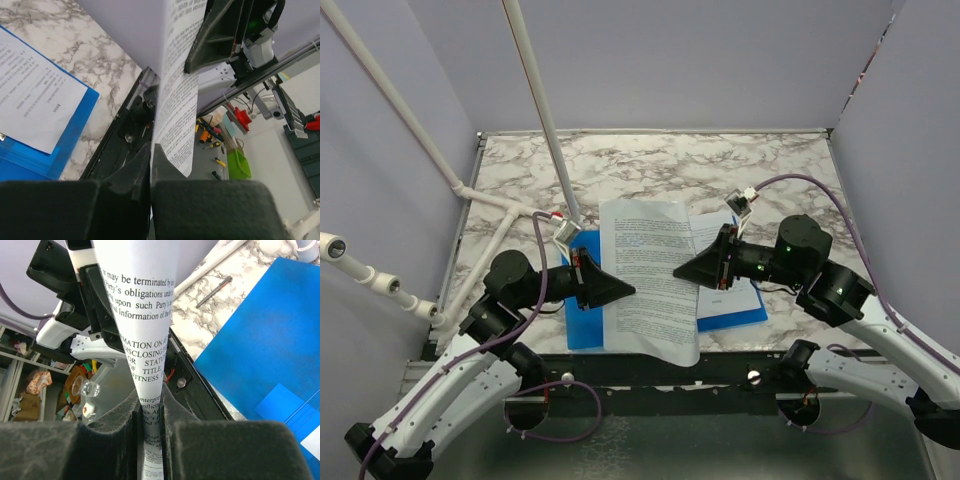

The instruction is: Put the files into the folder

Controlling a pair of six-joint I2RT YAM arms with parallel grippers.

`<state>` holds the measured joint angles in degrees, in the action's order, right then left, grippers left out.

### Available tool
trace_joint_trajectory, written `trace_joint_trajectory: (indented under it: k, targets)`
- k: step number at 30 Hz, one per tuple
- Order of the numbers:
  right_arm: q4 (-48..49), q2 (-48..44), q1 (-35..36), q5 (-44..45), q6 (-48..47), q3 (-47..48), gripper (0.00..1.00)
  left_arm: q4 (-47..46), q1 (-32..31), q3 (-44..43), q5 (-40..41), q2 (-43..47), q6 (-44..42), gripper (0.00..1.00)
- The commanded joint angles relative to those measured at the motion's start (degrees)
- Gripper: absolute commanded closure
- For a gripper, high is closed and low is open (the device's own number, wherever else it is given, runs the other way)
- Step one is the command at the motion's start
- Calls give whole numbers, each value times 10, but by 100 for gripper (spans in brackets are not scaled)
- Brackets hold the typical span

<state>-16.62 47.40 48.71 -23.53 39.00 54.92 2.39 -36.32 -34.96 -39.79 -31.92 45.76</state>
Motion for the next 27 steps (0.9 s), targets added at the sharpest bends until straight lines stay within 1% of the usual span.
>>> trace_joint_trajectory:
  k: [1, 3, 4, 9, 11, 15, 18, 21, 24, 27]
  targets:
    - [14, -3, 3, -15, -2, 1, 81, -64, 4, 15, -17, 13, 28, 100]
    - [19, -2, 3, -18, -1, -4, 79, -87, 4, 23, -19, 18, 40, 100]
    - [19, -3, 3, -15, -1, -5, 77, -101, 4, 26, -20, 20, 49, 100]
    - [31, -14, 3, -6, 2, -19, 45, -152, 4, 35, -27, 38, 75, 100]
    - [61, -18, 3, -12, 17, -36, 38, -172, 4, 35, -30, 47, 83, 100]
    - [128, -13, 3, -47, 44, -68, 34, -217, 4, 37, -37, 57, 105, 100]
    - [194, -7, 3, -89, 66, -90, 33, -223, 3, 34, -38, 58, 106, 100]
    - [251, -13, 3, -112, 85, -115, 32, -222, 4, 34, -39, 56, 105, 100]
    - [271, -27, 3, -115, 87, -124, 32, -207, 4, 34, -38, 55, 97, 100]
    - [272, -47, 3, -107, 80, -126, 33, -181, 4, 31, -36, 55, 82, 100]
